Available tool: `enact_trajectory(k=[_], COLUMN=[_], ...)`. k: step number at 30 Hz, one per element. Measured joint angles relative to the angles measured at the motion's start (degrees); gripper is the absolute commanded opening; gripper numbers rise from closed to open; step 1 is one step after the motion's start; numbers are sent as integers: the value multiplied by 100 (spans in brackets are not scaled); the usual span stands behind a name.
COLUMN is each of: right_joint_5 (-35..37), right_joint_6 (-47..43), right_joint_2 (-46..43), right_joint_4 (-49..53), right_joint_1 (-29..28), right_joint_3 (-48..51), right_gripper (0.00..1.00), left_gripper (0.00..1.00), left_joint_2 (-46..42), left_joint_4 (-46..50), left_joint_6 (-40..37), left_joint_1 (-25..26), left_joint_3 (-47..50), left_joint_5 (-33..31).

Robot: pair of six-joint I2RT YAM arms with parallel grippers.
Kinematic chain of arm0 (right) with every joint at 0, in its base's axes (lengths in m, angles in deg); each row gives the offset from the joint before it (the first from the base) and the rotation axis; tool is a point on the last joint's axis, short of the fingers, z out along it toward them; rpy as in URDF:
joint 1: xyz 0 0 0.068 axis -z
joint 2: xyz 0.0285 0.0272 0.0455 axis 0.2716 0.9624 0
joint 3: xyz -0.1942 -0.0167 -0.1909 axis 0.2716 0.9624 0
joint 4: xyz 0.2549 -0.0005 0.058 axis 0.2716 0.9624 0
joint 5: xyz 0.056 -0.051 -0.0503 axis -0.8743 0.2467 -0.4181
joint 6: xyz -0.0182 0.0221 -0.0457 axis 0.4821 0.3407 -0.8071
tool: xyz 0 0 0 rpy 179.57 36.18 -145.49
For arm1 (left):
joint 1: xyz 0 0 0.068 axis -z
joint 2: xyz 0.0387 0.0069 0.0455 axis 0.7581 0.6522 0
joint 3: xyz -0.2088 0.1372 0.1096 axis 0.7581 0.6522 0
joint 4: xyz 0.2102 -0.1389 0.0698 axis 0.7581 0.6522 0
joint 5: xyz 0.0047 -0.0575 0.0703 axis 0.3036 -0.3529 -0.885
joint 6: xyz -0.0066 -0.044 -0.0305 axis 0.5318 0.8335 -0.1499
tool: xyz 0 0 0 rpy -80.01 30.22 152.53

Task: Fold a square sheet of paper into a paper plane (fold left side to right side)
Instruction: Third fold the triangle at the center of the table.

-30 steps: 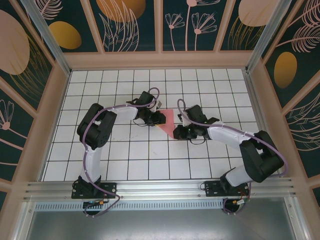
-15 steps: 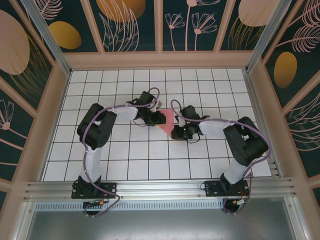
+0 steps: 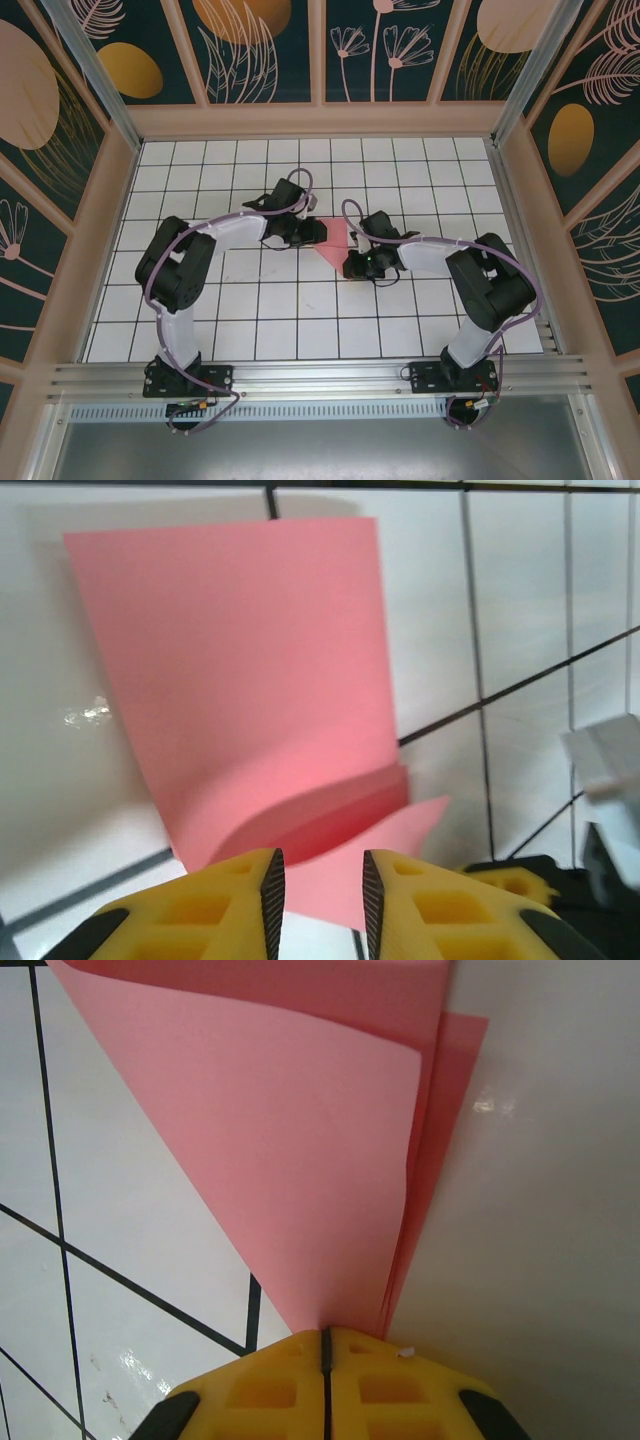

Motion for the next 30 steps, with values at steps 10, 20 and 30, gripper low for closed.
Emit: enact_trajectory(k=[10,20,30], right_joint_5=[22,85,107], right_joint_6=[0,0,44], right_joint_2=[0,0,0], right_joint_4=[2,4,13], right_joint_1=[-4,-33,-33], right_joint_3=[0,-2,-2], right_gripper=[9,9,7], left_gripper=[26,25,22], left_joint_2=[-297,61,254], left_joint_4=[-249,-782,-931], left_joint_6=[466,861,964], left_joint_1=[721,813,802], left_joint_3=[568,634,634], left_joint_5=[7,179,142])
